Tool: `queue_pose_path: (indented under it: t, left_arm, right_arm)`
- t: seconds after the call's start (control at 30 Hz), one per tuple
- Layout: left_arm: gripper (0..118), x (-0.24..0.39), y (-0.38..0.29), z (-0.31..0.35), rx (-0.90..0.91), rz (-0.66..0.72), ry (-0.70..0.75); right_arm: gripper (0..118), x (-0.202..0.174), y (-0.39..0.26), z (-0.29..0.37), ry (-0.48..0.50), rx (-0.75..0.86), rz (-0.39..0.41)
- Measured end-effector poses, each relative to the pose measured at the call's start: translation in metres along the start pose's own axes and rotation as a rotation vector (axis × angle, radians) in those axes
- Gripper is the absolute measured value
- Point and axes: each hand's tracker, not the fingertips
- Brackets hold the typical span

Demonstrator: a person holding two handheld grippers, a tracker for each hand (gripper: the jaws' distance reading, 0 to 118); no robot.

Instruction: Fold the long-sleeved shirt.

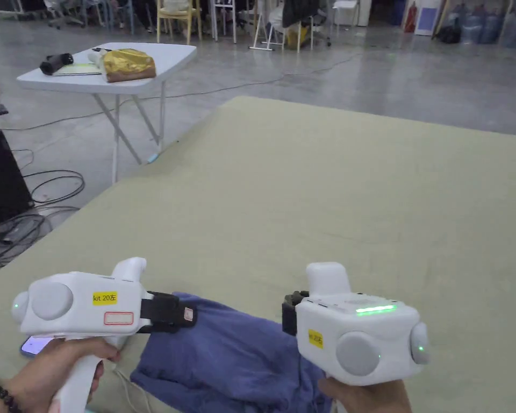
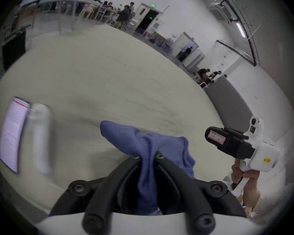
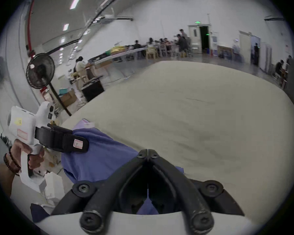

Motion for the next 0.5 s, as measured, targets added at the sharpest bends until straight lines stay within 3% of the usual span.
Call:
queue_pose_path:
  t: [0.13,0.23,0.27,0.33,0.37,0.4,0.5]
  left_arm:
    - [1,-0.072,0.015,0.010,-0.028,0.060,0.080]
    - [4,-0.094,0.009,0.004,-0.036,0.101,0.050]
    - [20,-0.095,0.007,0.000,-0.027,0.107,0.033]
    - [89,-0.090,0.002,-0.004,0.018,0.099,0.030]
    - [106,-0.087,0.004,-0.004,0.063,0.090,-0.046]
    - [115,-0.083,0.003,-0.001,0.075,0.100,-0.099]
    - [116,-0.062,0.014,0.003,0.092,0.054,0.029]
  right_arm:
    - [0,-0.051,0.014,-0.064,0.049,0.030,0.062]
    - [0,-0.071,0.017,-0.096,0.064,0.045,0.089]
    - [0,-0.074,0.018,-0.103,0.066,0.042,0.097]
    - [0,-0.077,0.019,-0.110,0.058,0.030,0.116]
    - [0,-0.077,0.020,-0.102,0.059,0.030,0.119]
    - [0,-0.075,0.020,-0.100,0.059,0.029,0.119]
    - [0,-0.067,0.021,-0.082,0.058,0.043,0.118]
